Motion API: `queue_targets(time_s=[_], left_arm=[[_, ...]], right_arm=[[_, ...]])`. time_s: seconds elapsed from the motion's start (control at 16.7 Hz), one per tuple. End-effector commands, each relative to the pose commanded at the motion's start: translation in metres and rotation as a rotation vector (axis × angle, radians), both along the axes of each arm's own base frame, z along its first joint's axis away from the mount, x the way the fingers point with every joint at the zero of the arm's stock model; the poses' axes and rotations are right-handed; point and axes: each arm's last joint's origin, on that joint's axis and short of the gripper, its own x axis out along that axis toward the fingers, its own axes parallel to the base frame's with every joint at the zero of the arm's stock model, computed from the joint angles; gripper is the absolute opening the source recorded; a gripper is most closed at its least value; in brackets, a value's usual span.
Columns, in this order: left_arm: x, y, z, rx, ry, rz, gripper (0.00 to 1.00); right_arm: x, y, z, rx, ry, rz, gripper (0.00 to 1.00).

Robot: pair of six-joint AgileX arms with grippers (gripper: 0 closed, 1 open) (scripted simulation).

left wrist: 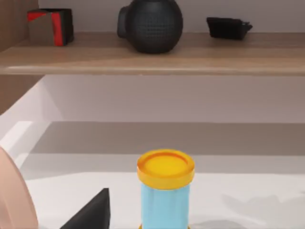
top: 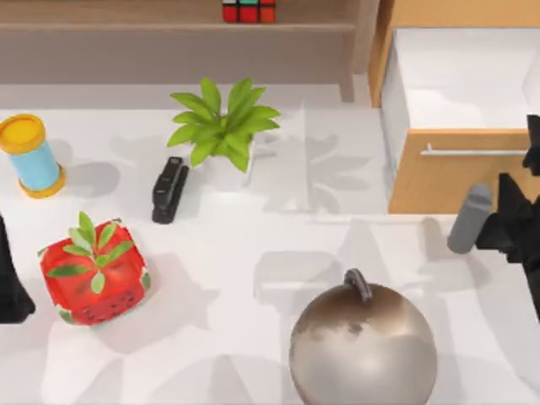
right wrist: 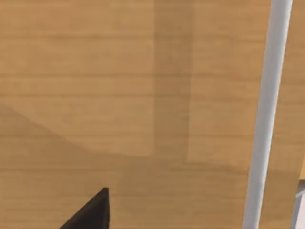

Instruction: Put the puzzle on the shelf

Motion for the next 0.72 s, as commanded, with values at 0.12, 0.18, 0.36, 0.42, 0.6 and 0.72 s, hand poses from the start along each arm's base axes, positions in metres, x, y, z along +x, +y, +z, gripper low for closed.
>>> queue_targets(time_s=[0.12,0.18,0.36,0.42,0.6,0.72], left_arm=[[0.0,0.0,0.0,0.0,0.0,0.0,1.0],[0.0,0.0,0.0,0.0,0.0,0.0,1.0],[0.0,0.0,0.0,0.0,0.0,0.0,1.0],[0.0,0.0,0.0,0.0,0.0,0.0,1.0],[0.0,0.0,0.0,0.0,0.0,0.0,1.0],[0.0,0.0,0.0,0.0,0.0,0.0,1.0]], right_arm=[[0.0024,-0.0002,0.0001,0.0,0.0,0.0,1.0],[0.0024,-0.0002,0.0001,0.0,0.0,0.0,1.0],[0.0024,-0.0002,0.0001,0.0,0.0,0.0,0.92],[0.0024,-0.0002,0.0001,0.0,0.0,0.0,0.85],[0.0024,-0.0002,0.0001,0.0,0.0,0.0,0.62],[0.0024,-0.0002,0.0001,0.0,0.0,0.0,0.47]])
